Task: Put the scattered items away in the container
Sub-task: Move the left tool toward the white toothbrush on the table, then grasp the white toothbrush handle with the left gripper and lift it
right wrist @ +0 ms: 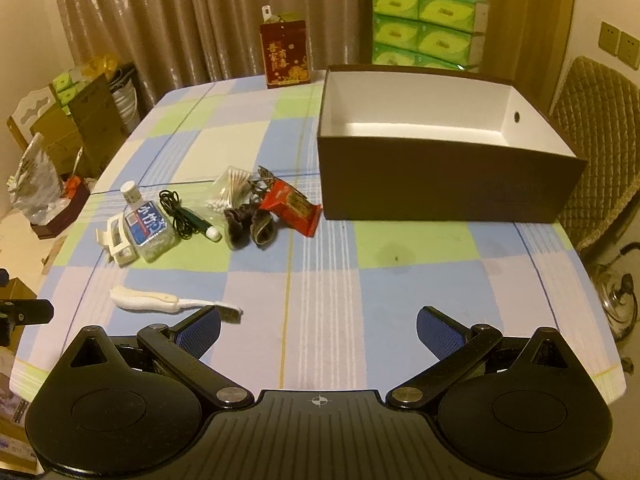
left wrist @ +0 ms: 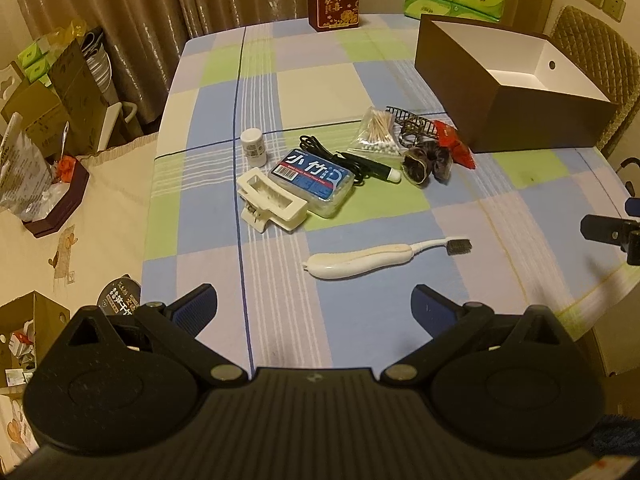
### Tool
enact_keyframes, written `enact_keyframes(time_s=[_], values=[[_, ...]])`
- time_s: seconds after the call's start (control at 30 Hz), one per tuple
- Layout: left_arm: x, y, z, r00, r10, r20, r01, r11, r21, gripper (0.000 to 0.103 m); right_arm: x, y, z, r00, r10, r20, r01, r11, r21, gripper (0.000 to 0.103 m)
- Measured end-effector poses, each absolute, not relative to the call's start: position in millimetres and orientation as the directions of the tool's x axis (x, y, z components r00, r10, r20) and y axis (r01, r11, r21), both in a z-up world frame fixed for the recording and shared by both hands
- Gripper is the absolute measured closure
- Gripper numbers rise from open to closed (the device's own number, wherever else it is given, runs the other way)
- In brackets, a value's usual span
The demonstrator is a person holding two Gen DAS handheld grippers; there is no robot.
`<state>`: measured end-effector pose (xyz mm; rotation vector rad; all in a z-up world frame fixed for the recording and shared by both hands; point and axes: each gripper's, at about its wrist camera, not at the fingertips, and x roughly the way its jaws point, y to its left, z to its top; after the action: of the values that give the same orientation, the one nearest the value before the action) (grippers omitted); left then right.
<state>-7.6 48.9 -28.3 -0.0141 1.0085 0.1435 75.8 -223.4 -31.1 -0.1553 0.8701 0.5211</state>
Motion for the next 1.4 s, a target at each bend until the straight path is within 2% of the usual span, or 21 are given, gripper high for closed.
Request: enact_keyframes(time_s=[0.43, 0.7, 0.87, 1.1, 1.4], values=[[8, 58, -47, 0.541, 0.073, -0.838, -0.059, 0.997, 0.048, 0.004, 97, -219, -43, 0.514, 0.403, -0.757, -0.548, 0.833, 0.071, 0.002], [22, 53, -71, 0.566, -0.004, -0.825, 0.114, 0.991, 0.074, 0.011, 112, -223, -63, 0.5, 0.363, -0.787, -0.556, 0.831, 0.03, 0.002], [37, 50, -92, 0.539, -0.087, -0.838, 0.245, 0.968, 0.057, 0.031, 122, -237, -71, 0.498, 0.321, -0.806, -0.52, 0.854, 0.019, 0.002], [60, 44, -111, 0.508, -0.157, -0.847, 0.383, 0.922, 0.059, 0.04, 130, -255, -78, 0.496, 0.272, -0.825, -0.475, 0.88, 0.005, 0.002], [89, 33, -135, 0.426, -0.214, -0.879, 0.486, 0.873, 0.023, 0.061, 137, -265, -83, 0.473, 0.257, -0.843, -0.455, 0.89, 0.016, 0.002]])
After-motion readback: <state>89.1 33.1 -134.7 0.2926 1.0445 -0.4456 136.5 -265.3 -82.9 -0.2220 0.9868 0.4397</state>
